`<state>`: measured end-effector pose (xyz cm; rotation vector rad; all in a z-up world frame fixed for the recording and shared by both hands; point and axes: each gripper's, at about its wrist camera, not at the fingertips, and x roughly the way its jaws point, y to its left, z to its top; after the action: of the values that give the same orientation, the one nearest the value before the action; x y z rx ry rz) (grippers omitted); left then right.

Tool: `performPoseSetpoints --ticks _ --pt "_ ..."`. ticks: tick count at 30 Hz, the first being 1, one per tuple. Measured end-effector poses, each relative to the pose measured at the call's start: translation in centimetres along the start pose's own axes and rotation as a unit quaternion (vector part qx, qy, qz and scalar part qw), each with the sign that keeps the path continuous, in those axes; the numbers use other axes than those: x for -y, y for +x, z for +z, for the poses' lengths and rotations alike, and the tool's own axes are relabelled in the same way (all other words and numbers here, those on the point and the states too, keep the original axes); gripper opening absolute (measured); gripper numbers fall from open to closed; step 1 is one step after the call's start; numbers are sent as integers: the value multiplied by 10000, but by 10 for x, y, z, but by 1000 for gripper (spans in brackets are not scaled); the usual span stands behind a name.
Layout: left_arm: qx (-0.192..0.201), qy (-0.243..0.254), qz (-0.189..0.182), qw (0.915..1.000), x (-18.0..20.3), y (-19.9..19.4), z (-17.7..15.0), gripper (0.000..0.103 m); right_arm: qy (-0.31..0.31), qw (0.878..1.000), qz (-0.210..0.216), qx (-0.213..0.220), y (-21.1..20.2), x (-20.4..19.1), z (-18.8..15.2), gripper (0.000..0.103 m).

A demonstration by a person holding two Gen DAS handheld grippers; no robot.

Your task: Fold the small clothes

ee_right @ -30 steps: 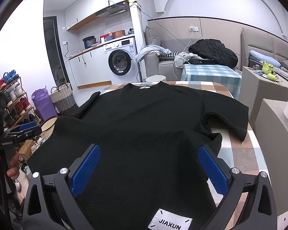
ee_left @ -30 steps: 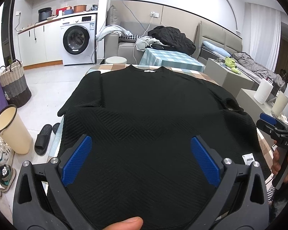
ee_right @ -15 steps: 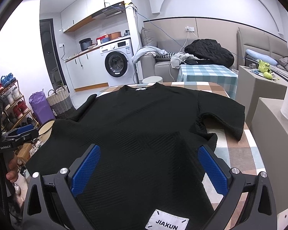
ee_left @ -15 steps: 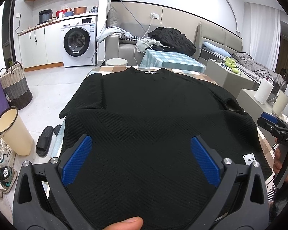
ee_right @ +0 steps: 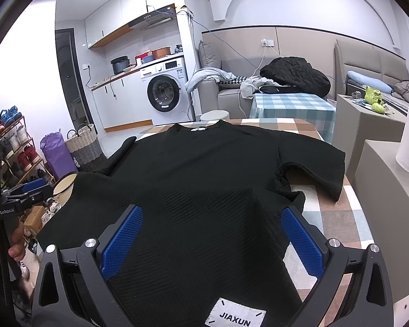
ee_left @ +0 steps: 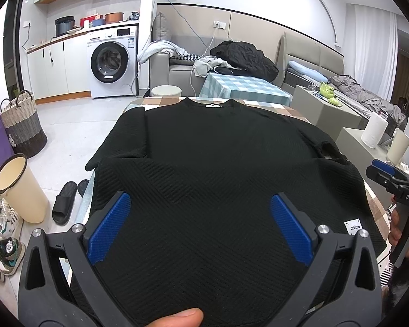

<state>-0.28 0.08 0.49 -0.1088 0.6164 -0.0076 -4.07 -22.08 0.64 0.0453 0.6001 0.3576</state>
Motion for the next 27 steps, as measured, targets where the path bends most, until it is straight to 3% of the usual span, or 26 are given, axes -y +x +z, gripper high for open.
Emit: performPoseSetpoints --ticks 27 --pt "-144 -130 -62 9998 -9 8 -2 102 251 9997 -13 12 -2 8 3 103"
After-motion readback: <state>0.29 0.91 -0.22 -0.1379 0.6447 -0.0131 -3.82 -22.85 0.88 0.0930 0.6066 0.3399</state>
